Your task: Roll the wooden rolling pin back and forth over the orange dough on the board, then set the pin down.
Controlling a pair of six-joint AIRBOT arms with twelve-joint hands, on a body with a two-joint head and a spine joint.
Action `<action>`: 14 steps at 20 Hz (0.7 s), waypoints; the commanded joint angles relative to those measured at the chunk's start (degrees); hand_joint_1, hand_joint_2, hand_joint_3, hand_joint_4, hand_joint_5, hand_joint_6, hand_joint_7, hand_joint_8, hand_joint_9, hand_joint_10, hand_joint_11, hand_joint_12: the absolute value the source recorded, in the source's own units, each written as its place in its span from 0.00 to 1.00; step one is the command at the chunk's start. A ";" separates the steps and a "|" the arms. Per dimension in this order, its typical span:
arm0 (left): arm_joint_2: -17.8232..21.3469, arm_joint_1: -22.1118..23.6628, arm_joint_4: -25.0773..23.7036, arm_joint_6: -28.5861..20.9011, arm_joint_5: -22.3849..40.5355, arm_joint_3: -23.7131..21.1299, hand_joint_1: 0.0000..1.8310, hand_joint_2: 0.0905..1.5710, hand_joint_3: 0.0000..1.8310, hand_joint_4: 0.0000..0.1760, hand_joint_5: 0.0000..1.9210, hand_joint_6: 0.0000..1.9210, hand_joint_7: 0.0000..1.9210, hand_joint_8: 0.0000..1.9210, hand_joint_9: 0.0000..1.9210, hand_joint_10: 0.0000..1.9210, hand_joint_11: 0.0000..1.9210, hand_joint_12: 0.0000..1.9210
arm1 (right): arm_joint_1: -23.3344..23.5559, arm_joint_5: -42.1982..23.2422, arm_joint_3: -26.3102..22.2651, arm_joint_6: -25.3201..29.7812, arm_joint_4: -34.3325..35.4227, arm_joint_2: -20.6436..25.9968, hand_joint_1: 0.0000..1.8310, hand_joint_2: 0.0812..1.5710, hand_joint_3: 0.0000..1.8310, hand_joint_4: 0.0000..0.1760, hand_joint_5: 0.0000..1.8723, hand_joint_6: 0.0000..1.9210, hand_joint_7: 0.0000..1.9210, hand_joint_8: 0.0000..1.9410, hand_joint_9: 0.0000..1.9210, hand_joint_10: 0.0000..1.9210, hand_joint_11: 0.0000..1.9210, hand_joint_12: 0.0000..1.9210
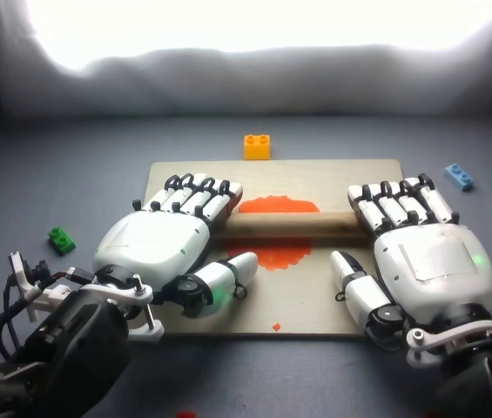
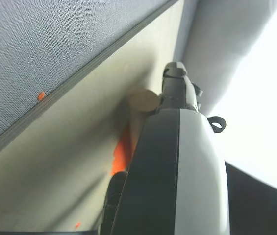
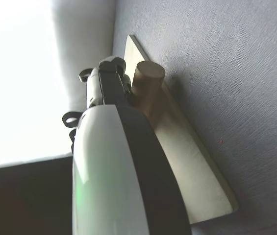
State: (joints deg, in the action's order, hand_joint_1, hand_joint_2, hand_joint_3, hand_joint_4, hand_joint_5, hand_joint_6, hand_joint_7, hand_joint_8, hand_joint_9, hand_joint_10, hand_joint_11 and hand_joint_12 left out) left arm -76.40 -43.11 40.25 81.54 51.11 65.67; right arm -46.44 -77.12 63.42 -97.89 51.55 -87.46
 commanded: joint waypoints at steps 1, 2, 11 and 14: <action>0.40 -0.48 -1.62 0.64 2.18 -0.36 0.00 0.94 0.00 0.00 0.04 0.00 0.04 0.00 0.00 0.00 0.00 0.00 | -0.51 -4.07 -0.43 -0.65 -2.36 0.35 0.00 0.99 0.00 0.00 0.13 0.00 0.14 0.00 0.12 0.00 0.00 0.20; 0.51 -0.60 -1.74 0.87 1.91 -0.51 0.00 0.94 0.00 0.00 0.05 0.00 0.04 0.00 0.00 0.00 0.00 0.00 | -0.56 -4.16 -0.72 -0.79 -2.35 0.41 0.00 0.99 0.00 0.00 0.13 0.00 0.14 0.00 0.12 0.00 0.00 0.20; 2.09 -1.27 -2.39 1.68 1.83 -1.87 0.00 0.94 0.00 0.00 0.05 0.00 0.04 0.00 0.00 0.00 0.00 0.00 | -1.16 -5.03 -2.29 -2.08 -1.89 0.57 0.00 0.99 0.00 0.00 0.14 0.00 0.14 0.00 0.12 0.00 0.00 0.22; 2.67 -1.71 -3.06 2.03 1.84 -2.58 0.00 0.94 0.00 0.00 0.06 0.00 0.05 0.01 0.01 0.00 0.00 0.00 | -1.21 -5.27 -2.94 -2.54 -1.30 0.55 0.00 0.98 0.00 0.00 0.14 0.00 0.14 0.00 0.12 0.00 0.00 0.22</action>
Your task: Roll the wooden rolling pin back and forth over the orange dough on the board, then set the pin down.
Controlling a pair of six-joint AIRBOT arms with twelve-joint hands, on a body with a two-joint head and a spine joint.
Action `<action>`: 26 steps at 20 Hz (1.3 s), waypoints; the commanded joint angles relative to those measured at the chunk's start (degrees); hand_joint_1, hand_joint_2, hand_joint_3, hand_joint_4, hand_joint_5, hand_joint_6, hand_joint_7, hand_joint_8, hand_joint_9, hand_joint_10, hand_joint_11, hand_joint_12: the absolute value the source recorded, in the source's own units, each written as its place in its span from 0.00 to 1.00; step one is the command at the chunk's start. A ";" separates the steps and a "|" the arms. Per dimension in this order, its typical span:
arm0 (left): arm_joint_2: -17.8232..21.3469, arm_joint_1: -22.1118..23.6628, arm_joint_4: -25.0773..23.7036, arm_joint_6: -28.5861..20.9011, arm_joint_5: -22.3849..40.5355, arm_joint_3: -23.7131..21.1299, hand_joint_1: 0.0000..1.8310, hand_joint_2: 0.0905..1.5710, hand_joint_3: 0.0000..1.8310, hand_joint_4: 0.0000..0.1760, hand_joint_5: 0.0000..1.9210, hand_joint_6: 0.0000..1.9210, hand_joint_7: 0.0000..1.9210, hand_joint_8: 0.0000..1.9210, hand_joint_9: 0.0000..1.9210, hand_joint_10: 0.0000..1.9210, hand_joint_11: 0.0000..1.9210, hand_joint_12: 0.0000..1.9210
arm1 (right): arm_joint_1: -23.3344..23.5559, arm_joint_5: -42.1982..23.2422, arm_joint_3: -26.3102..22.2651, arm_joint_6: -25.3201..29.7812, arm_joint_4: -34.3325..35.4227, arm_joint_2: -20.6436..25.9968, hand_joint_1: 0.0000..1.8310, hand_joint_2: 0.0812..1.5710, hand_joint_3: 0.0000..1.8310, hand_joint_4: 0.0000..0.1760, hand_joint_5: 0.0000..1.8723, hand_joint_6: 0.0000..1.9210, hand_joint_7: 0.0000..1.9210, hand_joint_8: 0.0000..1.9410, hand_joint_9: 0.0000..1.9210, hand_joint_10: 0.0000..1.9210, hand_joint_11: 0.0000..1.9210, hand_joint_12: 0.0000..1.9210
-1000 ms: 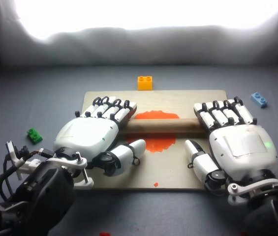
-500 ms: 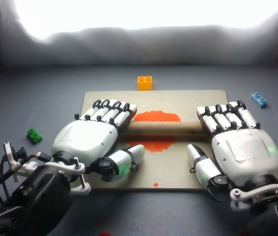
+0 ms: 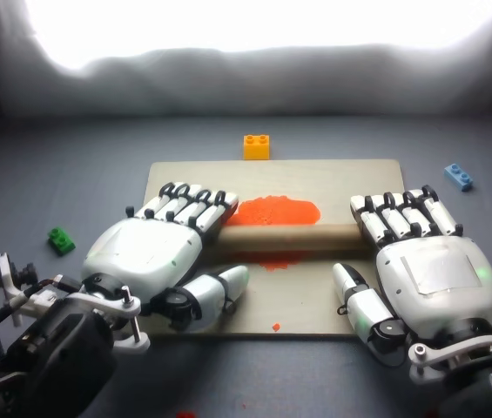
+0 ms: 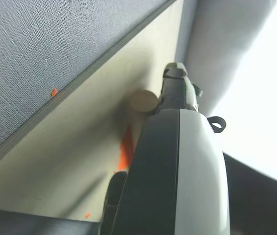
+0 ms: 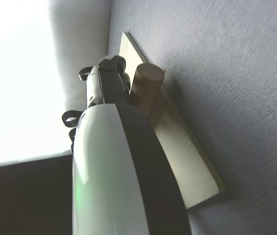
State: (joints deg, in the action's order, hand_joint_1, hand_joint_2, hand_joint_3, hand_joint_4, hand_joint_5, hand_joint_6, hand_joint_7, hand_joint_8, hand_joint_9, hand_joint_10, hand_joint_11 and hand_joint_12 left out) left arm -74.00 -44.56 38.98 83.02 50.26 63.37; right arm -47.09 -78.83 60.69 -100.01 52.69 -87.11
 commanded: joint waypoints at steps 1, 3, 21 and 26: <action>0.31 -0.34 -1.99 0.58 2.69 -0.38 0.00 0.94 0.00 0.00 0.06 0.00 0.04 0.00 0.01 0.00 0.00 0.00 | -0.54 -3.63 -0.32 -0.42 -2.44 0.22 0.00 0.98 0.00 0.00 0.14 0.00 0.14 0.00 0.12 0.00 0.00 0.22; 0.38 -0.42 -2.39 0.63 2.69 -0.61 0.00 0.94 0.00 0.00 0.05 0.00 0.04 0.00 0.00 0.00 0.00 0.00 | -0.56 -3.89 -0.63 -0.42 -2.44 0.23 0.00 0.98 0.00 0.00 0.12 0.00 0.13 0.00 0.11 0.00 0.00 0.21; 3.10 -0.36 -4.11 -0.48 2.70 -3.10 0.00 0.94 0.00 0.00 0.06 0.00 0.05 0.00 0.01 0.00 0.00 0.00 | -0.54 -5.65 -2.79 -2.60 -0.95 1.02 0.00 0.99 0.00 0.00 0.13 0.00 0.14 0.00 0.10 0.00 0.00 0.19; 3.40 -0.34 -5.92 -1.88 3.48 -3.30 0.00 0.94 0.00 0.00 0.06 0.00 0.05 0.00 0.01 0.00 0.00 0.00 | -0.42 -6.15 -3.77 -3.02 -0.95 1.46 0.00 0.98 0.00 0.00 0.14 0.00 0.13 0.00 0.10 0.00 0.00 0.18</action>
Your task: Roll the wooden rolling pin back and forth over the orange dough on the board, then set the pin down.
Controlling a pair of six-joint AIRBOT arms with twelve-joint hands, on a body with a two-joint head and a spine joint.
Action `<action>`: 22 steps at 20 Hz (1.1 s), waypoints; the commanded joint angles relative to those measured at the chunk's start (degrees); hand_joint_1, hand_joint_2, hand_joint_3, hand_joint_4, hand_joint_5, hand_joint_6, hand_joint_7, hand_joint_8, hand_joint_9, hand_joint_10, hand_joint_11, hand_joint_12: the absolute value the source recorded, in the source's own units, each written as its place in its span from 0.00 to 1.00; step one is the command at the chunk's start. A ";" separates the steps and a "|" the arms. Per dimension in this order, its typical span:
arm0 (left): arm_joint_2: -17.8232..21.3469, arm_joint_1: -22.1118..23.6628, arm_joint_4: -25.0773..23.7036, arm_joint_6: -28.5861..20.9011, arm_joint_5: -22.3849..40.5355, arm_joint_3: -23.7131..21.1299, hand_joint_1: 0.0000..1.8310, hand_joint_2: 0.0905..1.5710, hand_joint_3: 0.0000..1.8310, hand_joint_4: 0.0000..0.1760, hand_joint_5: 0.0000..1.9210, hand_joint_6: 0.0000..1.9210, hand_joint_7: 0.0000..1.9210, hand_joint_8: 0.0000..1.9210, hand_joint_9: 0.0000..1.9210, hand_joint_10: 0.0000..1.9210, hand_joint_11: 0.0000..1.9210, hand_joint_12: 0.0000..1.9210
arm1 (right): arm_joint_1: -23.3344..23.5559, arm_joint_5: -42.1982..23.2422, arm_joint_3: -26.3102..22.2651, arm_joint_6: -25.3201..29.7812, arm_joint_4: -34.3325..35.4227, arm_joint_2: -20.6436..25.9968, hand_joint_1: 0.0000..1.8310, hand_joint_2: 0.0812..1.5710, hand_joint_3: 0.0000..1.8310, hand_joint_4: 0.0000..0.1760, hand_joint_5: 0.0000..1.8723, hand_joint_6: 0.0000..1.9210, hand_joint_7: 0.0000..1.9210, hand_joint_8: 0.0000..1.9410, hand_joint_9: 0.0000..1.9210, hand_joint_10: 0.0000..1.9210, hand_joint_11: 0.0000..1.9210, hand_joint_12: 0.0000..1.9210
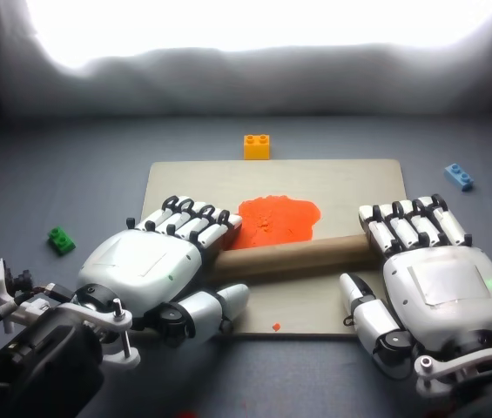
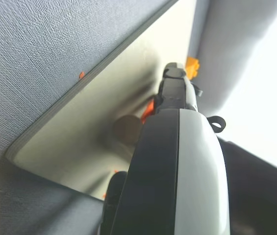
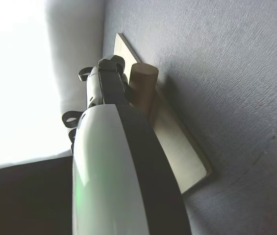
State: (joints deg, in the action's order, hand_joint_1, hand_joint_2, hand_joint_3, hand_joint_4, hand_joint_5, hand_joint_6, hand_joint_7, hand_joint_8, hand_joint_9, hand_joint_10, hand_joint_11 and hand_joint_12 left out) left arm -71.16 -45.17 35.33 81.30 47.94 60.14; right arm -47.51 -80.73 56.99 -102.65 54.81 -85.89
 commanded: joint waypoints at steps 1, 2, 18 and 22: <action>0.63 0.27 -2.36 -0.17 5.86 -0.14 0.00 0.94 0.00 0.00 0.06 0.00 0.05 0.00 0.01 0.00 0.00 0.00 | 0.00 -4.34 -0.27 -0.49 -3.07 0.35 0.00 0.98 0.00 0.00 0.14 0.00 0.14 0.00 0.11 0.00 0.00 0.20; 0.72 0.27 -2.46 -0.17 5.86 -0.24 0.00 0.94 0.00 0.00 0.06 0.00 0.05 0.00 0.01 0.00 0.00 0.00 | 0.01 -4.39 -0.36 -0.54 -3.07 0.41 0.00 0.98 0.00 0.00 0.14 0.00 0.14 0.00 0.11 0.00 0.00 0.21; 2.26 -0.50 -3.98 -0.26 5.85 -1.80 0.00 0.94 0.00 0.00 0.06 0.00 0.05 0.00 0.01 0.00 0.00 0.00 | 0.78 -5.55 -2.14 -1.23 -3.11 1.53 0.00 0.98 0.00 0.00 0.13 0.00 0.14 0.00 0.12 0.00 0.00 0.17; 2.38 -1.01 -4.49 -0.25 5.85 -2.16 0.00 0.94 0.00 0.00 0.05 0.00 0.04 0.00 0.01 0.00 0.00 0.00 | 0.95 -5.57 -2.31 -1.23 -3.21 1.68 0.00 0.99 0.00 0.00 0.13 0.00 0.14 0.00 0.11 0.00 0.00 0.15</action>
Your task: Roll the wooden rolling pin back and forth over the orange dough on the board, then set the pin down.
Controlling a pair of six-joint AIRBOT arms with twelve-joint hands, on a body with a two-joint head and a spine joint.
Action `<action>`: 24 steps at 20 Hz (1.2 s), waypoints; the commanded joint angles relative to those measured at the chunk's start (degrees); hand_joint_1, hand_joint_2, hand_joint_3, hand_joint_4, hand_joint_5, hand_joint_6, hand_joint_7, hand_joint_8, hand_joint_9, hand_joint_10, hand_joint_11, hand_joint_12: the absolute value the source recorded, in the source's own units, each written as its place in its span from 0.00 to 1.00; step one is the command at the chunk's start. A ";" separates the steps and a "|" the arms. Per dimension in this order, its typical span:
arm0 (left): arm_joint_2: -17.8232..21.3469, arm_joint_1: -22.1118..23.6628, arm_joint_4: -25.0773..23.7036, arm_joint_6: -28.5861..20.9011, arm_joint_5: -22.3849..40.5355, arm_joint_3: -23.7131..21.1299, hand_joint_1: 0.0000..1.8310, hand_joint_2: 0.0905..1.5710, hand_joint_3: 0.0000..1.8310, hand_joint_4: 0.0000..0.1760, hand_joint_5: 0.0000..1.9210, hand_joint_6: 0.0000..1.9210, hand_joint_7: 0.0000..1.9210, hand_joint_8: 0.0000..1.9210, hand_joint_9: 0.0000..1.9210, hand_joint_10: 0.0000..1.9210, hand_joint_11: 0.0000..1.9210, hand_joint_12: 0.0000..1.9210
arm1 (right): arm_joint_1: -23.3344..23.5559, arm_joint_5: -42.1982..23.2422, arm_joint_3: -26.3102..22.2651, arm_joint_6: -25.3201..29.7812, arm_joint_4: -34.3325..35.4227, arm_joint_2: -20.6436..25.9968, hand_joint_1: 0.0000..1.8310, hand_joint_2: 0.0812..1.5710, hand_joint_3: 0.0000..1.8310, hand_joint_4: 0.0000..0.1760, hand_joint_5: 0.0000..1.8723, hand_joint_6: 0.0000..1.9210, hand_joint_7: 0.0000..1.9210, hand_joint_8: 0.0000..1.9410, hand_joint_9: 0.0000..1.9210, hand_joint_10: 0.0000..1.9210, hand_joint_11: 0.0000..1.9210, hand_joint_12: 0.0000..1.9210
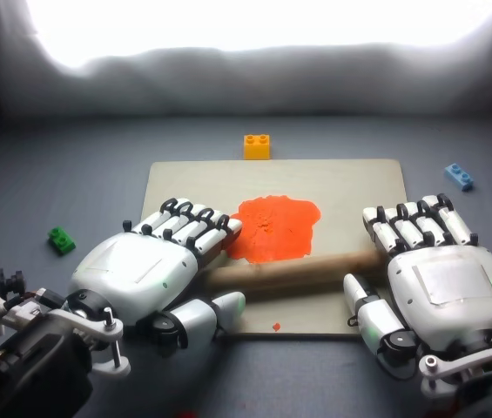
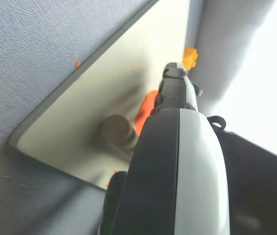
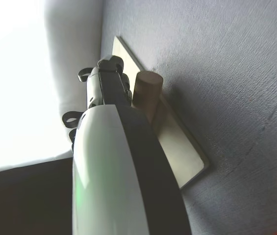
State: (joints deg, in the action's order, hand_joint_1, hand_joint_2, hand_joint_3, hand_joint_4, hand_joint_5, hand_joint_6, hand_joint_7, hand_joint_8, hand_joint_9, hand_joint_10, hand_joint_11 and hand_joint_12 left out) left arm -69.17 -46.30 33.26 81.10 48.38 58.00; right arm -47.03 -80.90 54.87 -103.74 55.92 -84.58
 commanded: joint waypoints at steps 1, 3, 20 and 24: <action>0.46 -0.11 -2.42 -0.06 5.41 -0.17 0.00 0.94 0.00 0.00 0.05 0.00 0.05 0.00 0.01 0.00 0.00 0.00 | 0.50 -5.41 -0.32 -0.13 -4.33 0.44 0.00 0.99 0.00 0.00 0.13 0.00 0.14 0.00 0.11 0.00 0.00 0.16; 0.49 -0.36 -2.42 -0.06 5.42 -0.27 0.00 0.94 0.00 0.00 0.05 0.00 0.05 0.00 0.01 0.00 0.00 0.00 | 0.47 -5.44 -0.42 -0.14 -4.33 0.51 0.00 0.99 0.00 0.00 0.13 0.00 0.14 0.00 0.11 0.00 0.00 0.17; 0.63 0.81 -2.42 -0.03 5.41 0.13 0.00 0.94 0.00 0.00 0.06 0.00 0.04 0.00 0.01 0.00 0.00 0.00 | 0.55 -5.57 -0.62 -0.32 -4.33 1.08 0.00 0.99 0.00 0.00 0.14 0.00 0.14 0.00 0.11 0.00 0.00 0.17; 0.82 1.69 -2.42 -0.02 5.21 0.30 0.00 0.94 0.00 0.00 0.06 0.00 0.05 0.00 0.01 0.00 0.00 0.00 | 0.84 -6.45 -0.69 -0.03 -6.89 1.52 0.00 0.99 0.00 0.00 0.14 0.00 0.14 0.00 0.11 0.00 0.00 0.19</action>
State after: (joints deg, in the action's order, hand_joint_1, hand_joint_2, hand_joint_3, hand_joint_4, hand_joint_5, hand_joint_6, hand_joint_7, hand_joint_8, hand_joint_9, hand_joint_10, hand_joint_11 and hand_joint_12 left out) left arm -69.06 -45.19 33.19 81.10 47.97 58.04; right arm -46.65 -81.58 54.33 -103.79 53.69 -83.40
